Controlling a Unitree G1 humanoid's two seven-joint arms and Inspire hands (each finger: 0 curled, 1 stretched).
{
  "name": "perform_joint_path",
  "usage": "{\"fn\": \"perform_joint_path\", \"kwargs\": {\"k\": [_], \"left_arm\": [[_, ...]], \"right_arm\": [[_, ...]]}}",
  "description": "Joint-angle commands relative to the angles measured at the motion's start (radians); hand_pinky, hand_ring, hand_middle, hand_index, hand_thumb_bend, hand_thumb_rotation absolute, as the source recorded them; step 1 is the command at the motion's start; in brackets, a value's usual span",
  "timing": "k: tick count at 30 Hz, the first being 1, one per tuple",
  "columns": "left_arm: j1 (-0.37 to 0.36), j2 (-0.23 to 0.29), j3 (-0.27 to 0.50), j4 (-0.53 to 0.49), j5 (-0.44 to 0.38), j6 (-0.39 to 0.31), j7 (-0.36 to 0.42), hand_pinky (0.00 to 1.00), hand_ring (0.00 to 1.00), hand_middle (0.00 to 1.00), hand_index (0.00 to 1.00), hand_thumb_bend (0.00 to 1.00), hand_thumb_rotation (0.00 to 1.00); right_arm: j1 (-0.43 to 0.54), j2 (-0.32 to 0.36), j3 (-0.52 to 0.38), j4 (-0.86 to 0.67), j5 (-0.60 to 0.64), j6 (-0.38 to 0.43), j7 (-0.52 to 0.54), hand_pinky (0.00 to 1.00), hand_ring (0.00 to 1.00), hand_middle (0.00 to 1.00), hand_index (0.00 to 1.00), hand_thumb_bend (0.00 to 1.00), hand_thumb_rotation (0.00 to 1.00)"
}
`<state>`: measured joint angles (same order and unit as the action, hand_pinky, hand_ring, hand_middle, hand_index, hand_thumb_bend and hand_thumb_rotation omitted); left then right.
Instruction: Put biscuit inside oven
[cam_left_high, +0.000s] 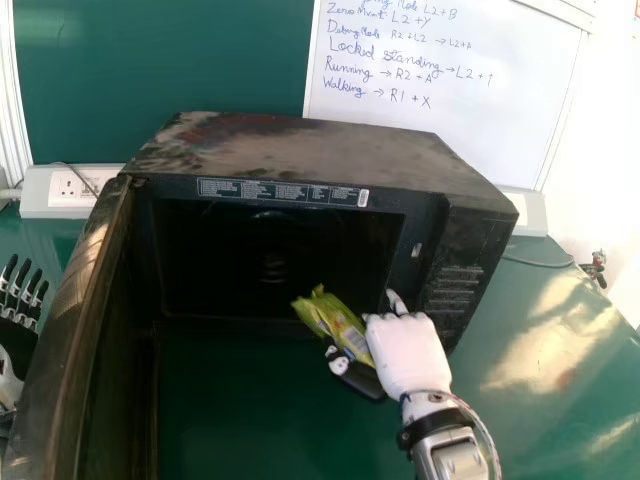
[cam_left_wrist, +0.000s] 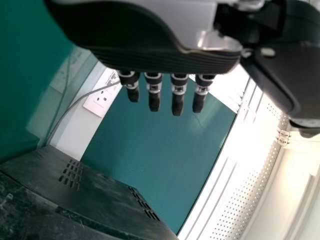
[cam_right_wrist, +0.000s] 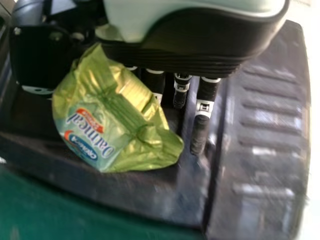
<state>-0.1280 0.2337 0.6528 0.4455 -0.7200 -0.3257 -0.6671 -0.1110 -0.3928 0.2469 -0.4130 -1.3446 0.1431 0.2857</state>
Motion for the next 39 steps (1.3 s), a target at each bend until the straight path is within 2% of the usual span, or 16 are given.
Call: {"fn": "perform_joint_path", "kwargs": {"k": [1, 4, 7, 11, 13, 15, 16, 17, 19, 24, 29, 32, 35, 36, 38, 39], "left_arm": [[0.032, -0.038, -0.006, 0.029, -0.001, 0.001, 0.004, 0.86, 0.74, 0.80, 0.96, 0.00, 0.00], [0.029, -0.039, -0.004, 0.035, -0.008, 0.000, -0.005, 0.89, 0.74, 0.80, 0.95, 0.00, 0.00], [0.028, -0.039, -0.004, 0.035, -0.008, 0.002, -0.004, 0.87, 0.73, 0.80, 0.95, 0.00, 0.00], [0.028, -0.044, -0.006, 0.029, -0.005, -0.004, 0.000, 0.73, 0.71, 0.79, 0.94, 0.00, 0.00], [0.030, -0.044, -0.006, 0.026, -0.007, 0.004, 0.004, 0.71, 0.70, 0.78, 0.94, 0.00, 0.00], [0.028, -0.042, -0.004, 0.030, -0.009, 0.005, -0.001, 0.76, 0.71, 0.79, 0.94, 0.00, 0.00], [0.026, -0.041, -0.003, 0.035, -0.009, 0.003, -0.003, 0.73, 0.70, 0.78, 0.94, 0.00, 0.00], [0.026, -0.041, -0.003, 0.035, -0.008, 0.003, 0.000, 0.65, 0.68, 0.77, 0.93, 0.00, 0.00], [0.029, -0.042, -0.004, 0.031, -0.009, 0.005, 0.000, 0.61, 0.68, 0.77, 0.92, 0.00, 0.00], [0.030, -0.040, -0.004, 0.033, -0.007, 0.000, -0.002, 0.63, 0.69, 0.77, 0.93, 0.00, 0.00], [0.032, -0.040, -0.005, 0.027, -0.011, 0.007, 0.002, 0.70, 0.71, 0.78, 0.94, 0.00, 0.00], [0.028, -0.040, -0.002, 0.037, -0.012, 0.001, -0.003, 0.59, 0.68, 0.77, 0.93, 0.00, 0.00], [0.029, -0.040, -0.004, 0.034, -0.007, 0.001, 0.005, 0.73, 0.71, 0.78, 0.94, 0.00, 0.00], [0.028, -0.039, -0.003, 0.037, -0.009, 0.000, 0.001, 0.74, 0.71, 0.79, 0.94, 0.00, 0.00], [0.027, -0.039, -0.002, 0.040, -0.010, 0.000, 0.001, 0.63, 0.70, 0.78, 0.94, 0.00, 0.00], [0.026, -0.039, -0.001, 0.041, -0.010, 0.001, 0.001, 0.61, 0.69, 0.78, 0.93, 0.00, 0.00]], "right_arm": [[-0.033, 0.005, 0.007, 0.003, 0.011, -0.011, -0.012, 0.48, 0.48, 0.45, 0.54, 0.52, 0.00], [-0.052, 0.017, 0.014, 0.003, 0.019, -0.012, 0.002, 0.53, 0.52, 0.46, 0.54, 0.52, 0.00], [-0.070, 0.027, 0.022, 0.008, 0.030, -0.012, 0.012, 0.52, 0.51, 0.45, 0.54, 0.52, 0.00], [-0.093, 0.034, 0.031, 0.016, 0.036, -0.014, 0.028, 0.49, 0.49, 0.45, 0.53, 0.52, 0.00], [-0.107, 0.033, 0.037, 0.024, 0.033, -0.016, 0.028, 0.52, 0.53, 0.48, 0.51, 0.53, 0.00], [-0.118, 0.034, 0.041, 0.034, 0.035, -0.020, 0.015, 0.54, 0.54, 0.49, 0.50, 0.53, 0.00], [-0.123, 0.035, 0.043, 0.039, 0.036, -0.023, 0.005, 0.53, 0.54, 0.48, 0.51, 0.53, 0.00], [-0.128, 0.037, 0.044, 0.047, 0.037, -0.025, -0.006, 0.53, 0.53, 0.48, 0.51, 0.53, 0.00], [-0.138, 0.038, 0.045, 0.062, 0.038, -0.026, -0.021, 0.51, 0.52, 0.47, 0.52, 0.53, 0.00], [-0.165, 0.042, 0.047, 0.093, 0.050, -0.021, -0.020, 0.49, 0.51, 0.48, 0.51, 0.52, 0.00], [-0.181, 0.043, 0.048, 0.118, 0.061, -0.021, -0.034, 0.49, 0.51, 0.47, 0.52, 0.52, 0.00], [-0.191, 0.041, 0.049, 0.128, 0.066, -0.023, -0.035, 0.47, 0.49, 0.46, 0.54, 0.52, 0.00], [-0.203, 0.041, 0.051, 0.143, 0.073, -0.022, -0.039, 0.48, 0.50, 0.45, 0.54, 0.52, 0.00], [-0.208, 0.041, 0.053, 0.148, 0.074, -0.020, -0.038, 0.48, 0.50, 0.45, 0.54, 0.52, 0.00], [-0.220, 0.044, 0.057, 0.162, 0.074, -0.016, -0.038, 0.49, 0.51, 0.45, 0.54, 0.52, 0.00], [-0.226, 0.045, 0.058, 0.171, 0.074, -0.014, -0.041, 0.48, 0.51, 0.45, 0.54, 0.52, 0.00]]}}
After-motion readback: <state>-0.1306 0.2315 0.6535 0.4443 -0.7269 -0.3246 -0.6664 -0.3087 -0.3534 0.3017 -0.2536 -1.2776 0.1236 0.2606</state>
